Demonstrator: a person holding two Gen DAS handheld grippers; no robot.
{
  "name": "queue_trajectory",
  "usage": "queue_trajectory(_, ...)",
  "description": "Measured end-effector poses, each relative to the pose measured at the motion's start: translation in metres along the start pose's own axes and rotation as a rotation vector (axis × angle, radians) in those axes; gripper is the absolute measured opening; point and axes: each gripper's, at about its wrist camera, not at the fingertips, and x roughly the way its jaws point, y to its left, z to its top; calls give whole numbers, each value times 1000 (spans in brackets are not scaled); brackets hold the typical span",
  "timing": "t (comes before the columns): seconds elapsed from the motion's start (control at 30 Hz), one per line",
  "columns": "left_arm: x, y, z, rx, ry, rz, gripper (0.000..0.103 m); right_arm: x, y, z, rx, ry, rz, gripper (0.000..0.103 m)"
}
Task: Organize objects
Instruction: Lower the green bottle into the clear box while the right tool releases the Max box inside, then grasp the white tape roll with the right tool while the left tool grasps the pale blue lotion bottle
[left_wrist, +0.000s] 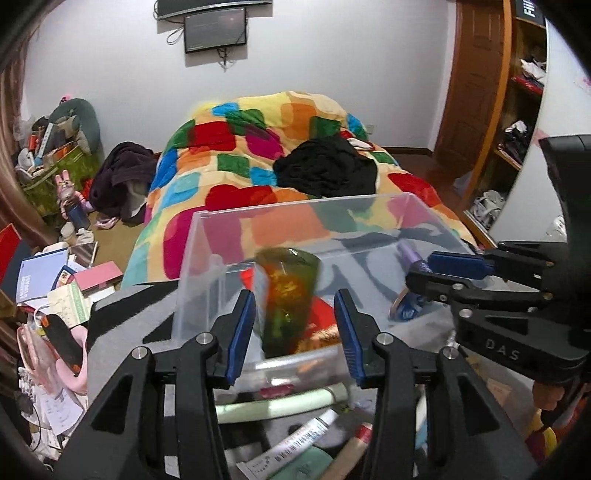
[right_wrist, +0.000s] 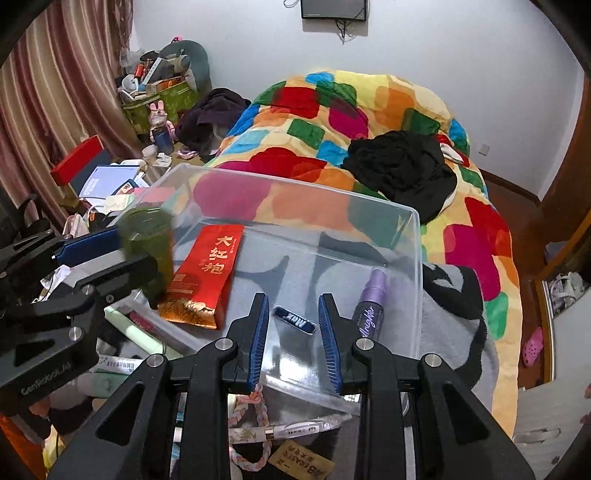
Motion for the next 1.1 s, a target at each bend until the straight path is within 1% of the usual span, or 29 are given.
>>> queue_trajectory(0.2,-17,-2,-2,9,-19,-33,51,-17,-2,-3,9,-24,25,29)
queue_trajectory(0.27,-26,-2,-6,14,-32,-34,56,-25,-1,-6,10,-39,29,31)
queue_trajectory(0.37,-40,-2,-13,16,-48,-37,60,-40,-3,-14,13,-70,34,39)
queue_trajectory(0.43,-49,-1,-20,15,-54,-42,60,-48,-4,-19,15,-87,34,45)
queue_trajectory(0.5,-56,-1,-27,16,-54,-49,61,-57,-6,-24,18,-102,28,46)
queue_trajectory(0.63,-66,0,-45,26,-48,-44,65,-72,-10,-37,27,-117,39,47)
queue_trajectory(0.67,-67,1,-50,25,-42,-46,66,-76,-10,-42,28,-119,45,48)
queue_trajectory(0.73,-67,3,-59,21,-25,-50,66,-81,-11,-50,25,-120,50,53)
queue_trajectory(0.8,-65,7,-71,13,0,-49,66,-83,-10,-61,19,-115,44,56)
queue_trajectory(0.9,-57,17,-90,-10,46,-46,66,-83,-10,-79,21,-90,48,57)
queue_trajectory(1.0,-50,25,-104,-35,82,-51,66,-77,-12,-94,32,-47,62,57)
queue_trajectory(1.03,-47,27,-109,-42,94,-55,64,-76,-12,-98,34,-41,65,57)
queue_trajectory(1.07,-45,28,-112,-45,103,-57,58,-74,-11,-102,37,-29,74,57)
queue_trajectory(1.1,-43,29,-114,-47,107,-57,57,-73,-10,-104,38,-22,81,58)
